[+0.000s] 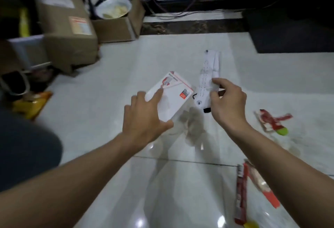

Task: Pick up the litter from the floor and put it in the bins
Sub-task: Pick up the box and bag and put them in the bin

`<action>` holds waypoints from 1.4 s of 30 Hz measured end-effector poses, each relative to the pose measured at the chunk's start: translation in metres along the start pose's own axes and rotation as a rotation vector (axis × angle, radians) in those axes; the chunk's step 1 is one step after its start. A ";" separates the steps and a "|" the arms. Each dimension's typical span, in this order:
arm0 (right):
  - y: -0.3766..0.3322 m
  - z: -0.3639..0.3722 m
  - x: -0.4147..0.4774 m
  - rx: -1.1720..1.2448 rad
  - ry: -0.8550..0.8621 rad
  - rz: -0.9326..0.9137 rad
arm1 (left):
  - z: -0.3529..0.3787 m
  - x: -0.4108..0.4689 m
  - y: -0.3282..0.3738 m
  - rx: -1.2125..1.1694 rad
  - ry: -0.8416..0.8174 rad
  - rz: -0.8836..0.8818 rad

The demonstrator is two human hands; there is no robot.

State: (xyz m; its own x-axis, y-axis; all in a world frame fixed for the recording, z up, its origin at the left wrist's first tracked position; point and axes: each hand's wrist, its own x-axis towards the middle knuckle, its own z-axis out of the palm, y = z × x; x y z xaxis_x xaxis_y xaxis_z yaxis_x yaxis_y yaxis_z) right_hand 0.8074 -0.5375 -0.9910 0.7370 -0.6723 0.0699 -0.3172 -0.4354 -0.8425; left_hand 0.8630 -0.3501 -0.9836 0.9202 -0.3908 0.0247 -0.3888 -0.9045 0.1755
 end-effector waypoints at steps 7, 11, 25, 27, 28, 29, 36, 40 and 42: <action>-0.081 0.064 -0.063 0.111 -0.227 -0.068 | -0.076 -0.057 -0.080 0.068 0.029 -0.208; -0.119 0.087 -0.091 0.121 -0.236 -0.147 | -0.106 -0.091 -0.123 0.083 0.114 -0.262; -0.249 0.128 -0.219 0.235 -0.355 -0.492 | -0.197 -0.246 -0.216 0.128 0.371 -0.489; -0.256 0.122 -0.228 0.235 -0.343 -0.524 | -0.202 -0.257 -0.215 0.108 0.396 -0.480; -0.258 0.119 -0.232 0.230 -0.338 -0.535 | -0.204 -0.262 -0.215 0.092 0.404 -0.481; -0.260 0.117 -0.235 0.227 -0.336 -0.540 | -0.205 -0.266 -0.215 0.075 0.408 -0.486; -0.260 0.113 -0.252 0.191 -0.350 -0.537 | -0.203 -0.272 -0.221 0.005 0.323 -0.539; -0.254 0.114 -0.252 0.173 -0.334 -0.515 | -0.200 -0.266 -0.218 -0.010 0.265 -0.543; -0.251 0.114 -0.251 0.163 -0.341 -0.502 | -0.198 -0.264 -0.216 -0.008 0.247 -0.542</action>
State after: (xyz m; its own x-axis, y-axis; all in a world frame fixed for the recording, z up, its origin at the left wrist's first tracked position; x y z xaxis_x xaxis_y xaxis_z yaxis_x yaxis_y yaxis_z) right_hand 0.7702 -0.1912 -0.8579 0.9299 -0.1692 0.3264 0.1921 -0.5334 -0.8238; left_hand 0.7128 -0.0181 -0.8334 0.9712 0.1788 0.1577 0.1392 -0.9622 0.2340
